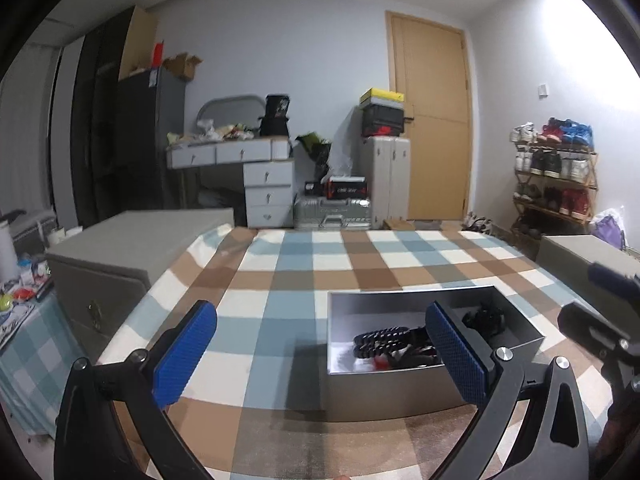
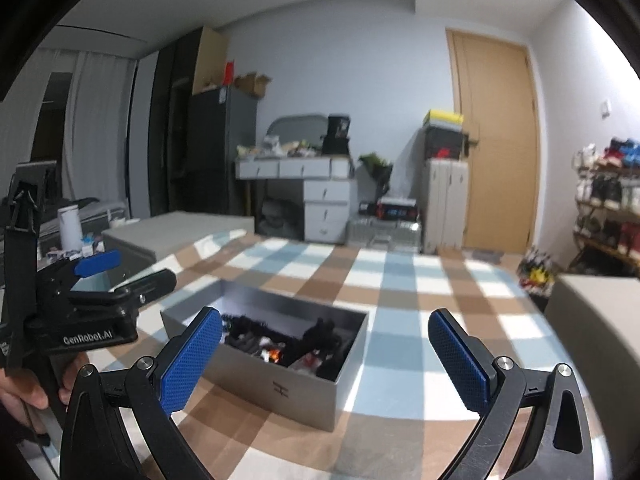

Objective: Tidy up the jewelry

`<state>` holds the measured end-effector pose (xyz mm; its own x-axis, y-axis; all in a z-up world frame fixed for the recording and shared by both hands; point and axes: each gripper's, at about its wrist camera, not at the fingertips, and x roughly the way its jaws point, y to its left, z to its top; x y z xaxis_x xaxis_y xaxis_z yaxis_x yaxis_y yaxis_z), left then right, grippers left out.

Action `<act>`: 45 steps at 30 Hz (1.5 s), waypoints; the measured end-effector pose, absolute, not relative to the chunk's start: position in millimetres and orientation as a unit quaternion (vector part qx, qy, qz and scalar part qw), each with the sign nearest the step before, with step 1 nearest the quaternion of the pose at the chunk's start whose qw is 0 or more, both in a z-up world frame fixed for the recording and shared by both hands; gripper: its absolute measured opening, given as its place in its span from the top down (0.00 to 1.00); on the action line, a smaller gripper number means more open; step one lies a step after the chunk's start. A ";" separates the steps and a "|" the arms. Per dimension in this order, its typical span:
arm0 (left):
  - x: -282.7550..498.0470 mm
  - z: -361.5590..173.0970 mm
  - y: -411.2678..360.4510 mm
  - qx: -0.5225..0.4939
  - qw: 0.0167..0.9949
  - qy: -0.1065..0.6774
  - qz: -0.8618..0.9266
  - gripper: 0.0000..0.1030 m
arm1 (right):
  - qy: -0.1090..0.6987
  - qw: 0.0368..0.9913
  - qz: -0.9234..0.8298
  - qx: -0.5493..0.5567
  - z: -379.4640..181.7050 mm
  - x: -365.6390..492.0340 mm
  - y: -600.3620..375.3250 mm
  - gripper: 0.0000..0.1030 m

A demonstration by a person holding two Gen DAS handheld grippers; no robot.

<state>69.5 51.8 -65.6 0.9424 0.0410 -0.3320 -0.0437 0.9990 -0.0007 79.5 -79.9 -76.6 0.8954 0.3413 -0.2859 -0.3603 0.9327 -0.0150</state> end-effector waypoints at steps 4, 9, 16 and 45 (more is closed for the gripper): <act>59.2 -63.1 45.2 0.006 0.988 0.156 0.017 0.01 | 0.138 0.977 0.163 -0.026 -77.1 77.0 -85.8 0.00; 59.0 -62.7 44.6 0.002 0.987 0.157 0.012 0.01 | 0.142 0.975 0.169 -0.028 -76.8 78.3 -85.1 0.00; 59.7 -62.1 43.2 0.001 0.988 0.157 0.012 0.01 | 0.142 0.975 0.169 -0.028 -76.7 79.3 -84.8 0.00; 61.3 -62.3 44.7 0.000 0.987 0.157 0.014 0.01 | 0.142 0.975 0.169 -0.028 -76.5 79.4 -84.6 0.00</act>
<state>61.3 44.7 -62.3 0.9501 0.0273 -0.3106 -0.0272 0.9996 0.0046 79.4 -84.6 -76.5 0.9026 0.3215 -0.2864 -0.3372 0.9414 -0.0060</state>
